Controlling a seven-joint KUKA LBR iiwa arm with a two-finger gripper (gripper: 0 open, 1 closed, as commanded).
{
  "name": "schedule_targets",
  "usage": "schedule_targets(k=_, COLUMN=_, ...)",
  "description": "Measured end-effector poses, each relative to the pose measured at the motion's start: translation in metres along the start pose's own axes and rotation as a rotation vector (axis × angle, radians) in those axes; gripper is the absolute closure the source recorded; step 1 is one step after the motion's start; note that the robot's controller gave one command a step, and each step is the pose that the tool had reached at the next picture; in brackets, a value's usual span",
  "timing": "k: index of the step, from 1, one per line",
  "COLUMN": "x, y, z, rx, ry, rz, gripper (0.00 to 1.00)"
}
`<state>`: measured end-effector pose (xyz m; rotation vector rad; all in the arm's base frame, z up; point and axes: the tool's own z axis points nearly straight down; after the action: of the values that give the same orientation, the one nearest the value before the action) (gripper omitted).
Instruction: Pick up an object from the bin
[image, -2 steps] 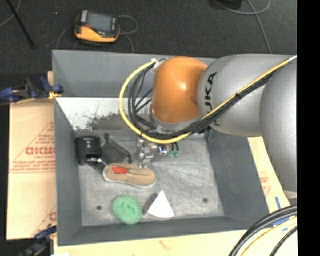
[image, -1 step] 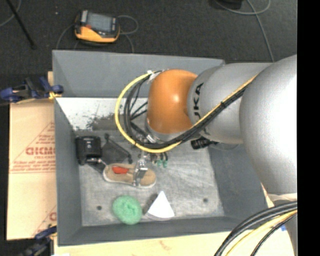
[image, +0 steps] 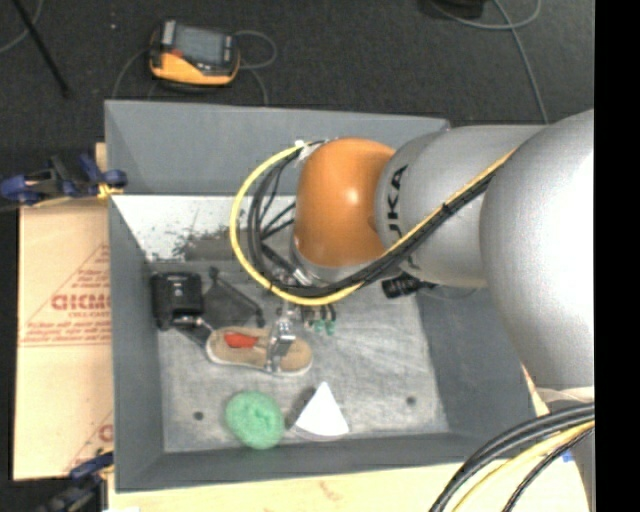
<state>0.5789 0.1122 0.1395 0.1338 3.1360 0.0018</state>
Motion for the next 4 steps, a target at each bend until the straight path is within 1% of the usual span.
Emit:
schedule_targets(k=1, x=-0.019, y=0.008, z=0.061, rx=0.0, ry=0.011, rz=-0.302, gripper=1.0)
schedule_targets(k=2, x=-0.019, y=0.008, z=0.061, rx=0.0, ry=0.011, rz=-0.301, gripper=1.0)
schedule_targets(k=3, x=-0.02, y=0.008, z=0.027, rx=0.002, ry=0.006, rz=-0.325, gripper=1.0)
schedule_targets(k=4, x=0.005, y=0.007, z=-0.053, rx=0.001, ry=0.001, rz=-0.348, gripper=1.0)
